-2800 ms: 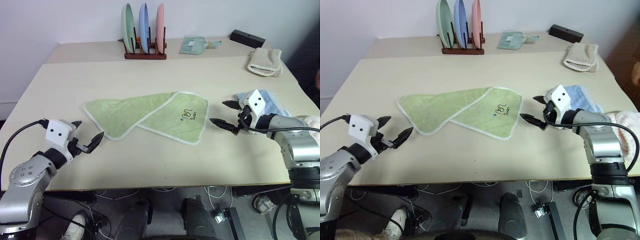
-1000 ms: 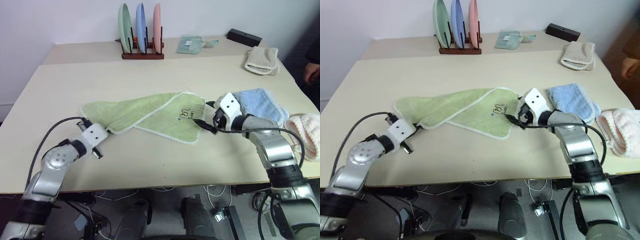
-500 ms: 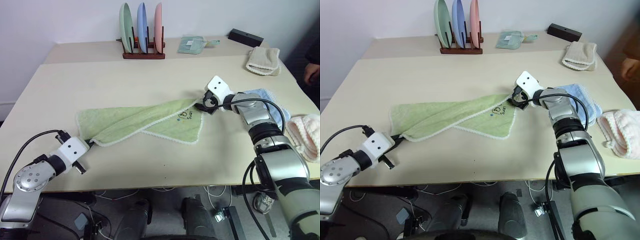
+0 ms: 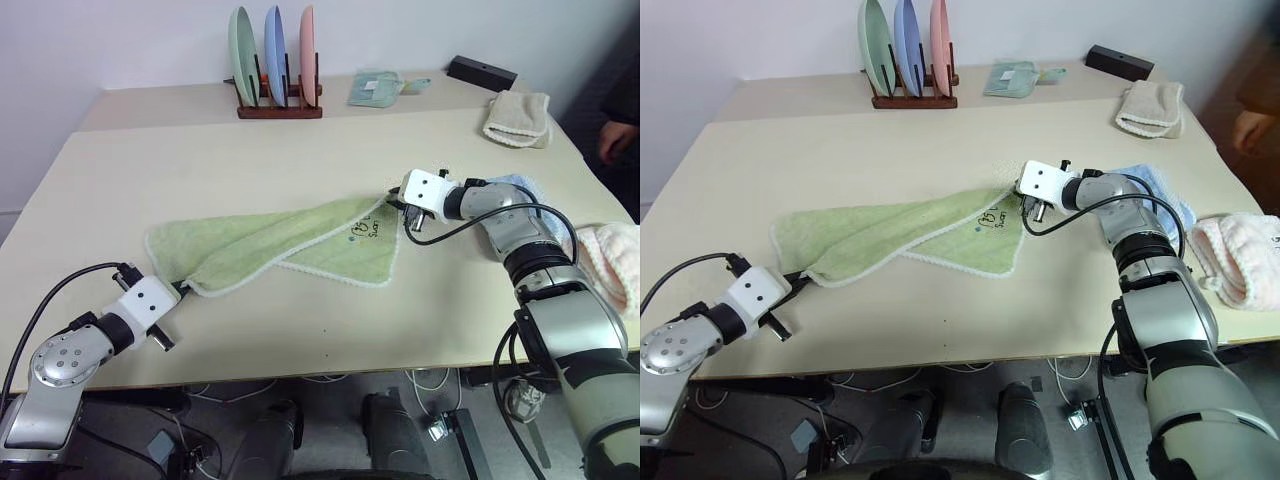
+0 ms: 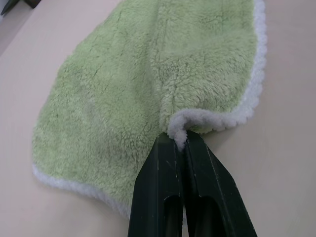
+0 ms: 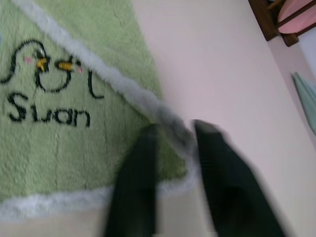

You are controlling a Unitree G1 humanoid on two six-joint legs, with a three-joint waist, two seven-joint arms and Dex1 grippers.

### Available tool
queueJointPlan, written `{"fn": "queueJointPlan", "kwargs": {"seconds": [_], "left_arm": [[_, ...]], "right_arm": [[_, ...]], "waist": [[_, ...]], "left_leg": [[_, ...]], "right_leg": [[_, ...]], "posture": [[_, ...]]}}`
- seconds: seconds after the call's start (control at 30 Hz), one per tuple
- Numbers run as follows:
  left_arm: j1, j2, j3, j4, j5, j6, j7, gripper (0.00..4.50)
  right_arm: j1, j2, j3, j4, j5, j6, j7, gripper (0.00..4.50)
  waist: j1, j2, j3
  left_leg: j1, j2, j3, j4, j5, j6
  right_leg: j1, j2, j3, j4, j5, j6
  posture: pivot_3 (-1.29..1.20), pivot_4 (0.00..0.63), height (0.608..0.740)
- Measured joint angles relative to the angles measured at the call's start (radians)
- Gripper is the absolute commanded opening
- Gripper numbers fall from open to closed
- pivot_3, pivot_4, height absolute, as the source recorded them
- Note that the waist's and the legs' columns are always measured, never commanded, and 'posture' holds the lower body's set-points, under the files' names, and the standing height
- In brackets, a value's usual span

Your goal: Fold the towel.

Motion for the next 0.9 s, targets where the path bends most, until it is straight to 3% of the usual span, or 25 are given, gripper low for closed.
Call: {"fn": "queueJointPlan", "kwargs": {"seconds": [0.23,0.27,0.37,0.53,0.8,0.9], "left_arm": [[0.003,-0.002,0.0,0.0,-0.004,0.0,-0.007,0.0],[0.006,-0.003,0.0,0.0,-0.006,0.0,-0.008,0.0],[0.019,-0.003,0.0,-0.002,-0.009,0.0,-0.012,0.0],[0.028,-0.003,0.002,-0.012,-0.011,0.004,-0.012,0.0],[0.1,-0.003,0.037,-0.033,-0.016,0.002,-0.015,0.0],[0.122,-0.003,0.042,-0.034,-0.016,0.002,-0.015,0.0]], "right_arm": [[0.0,-0.013,0.012,0.019,-0.052,-0.019,-0.051,0.05],[0.0,-0.015,0.013,0.02,-0.059,-0.021,-0.058,0.27],[0.0,-0.015,0.013,0.024,-0.06,-0.022,-0.045,1.33],[-0.024,-0.01,0.033,0.053,-0.106,-0.034,-0.113,3.83],[-0.075,0.042,0.055,0.122,-0.154,-0.032,-0.181,3.83],[-0.079,0.065,0.056,0.138,-0.156,-0.032,-0.183,3.09]], "waist": [[-0.002,0.0,0.0],[-0.002,0.0,0.0],[-0.002,0.0,0.0],[-0.002,0.0,0.0],[-0.003,0.0,0.0],[-0.003,0.0,0.0]], "left_leg": [[0.0,0.0,0.0,0.0,0.0,0.0],[0.0,0.0,0.0,0.0,0.0,0.0],[0.0,0.001,0.0,0.0,0.0,0.0],[0.0,0.001,0.0,0.0,0.0,0.0],[0.001,0.003,0.002,0.0,0.0,-0.001],[0.001,0.003,0.002,0.0,0.0,-0.001]], "right_leg": [[0.0,0.001,0.001,0.0,0.0,0.0],[0.0,0.001,0.001,0.0,0.0,0.0],[0.0,0.001,0.001,0.0,0.0,0.0],[-0.001,0.002,0.002,0.0,0.0,-0.001],[-0.001,0.006,0.005,0.0,0.001,-0.002],[-0.001,0.007,0.005,0.0,0.001,-0.003]], "posture": [[0.0,0.15,0.738],[0.0,0.15,0.738],[0.0,0.15,0.738],[0.0,0.15,0.738],[0.0,0.15,0.738],[0.0,0.15,0.738]]}}
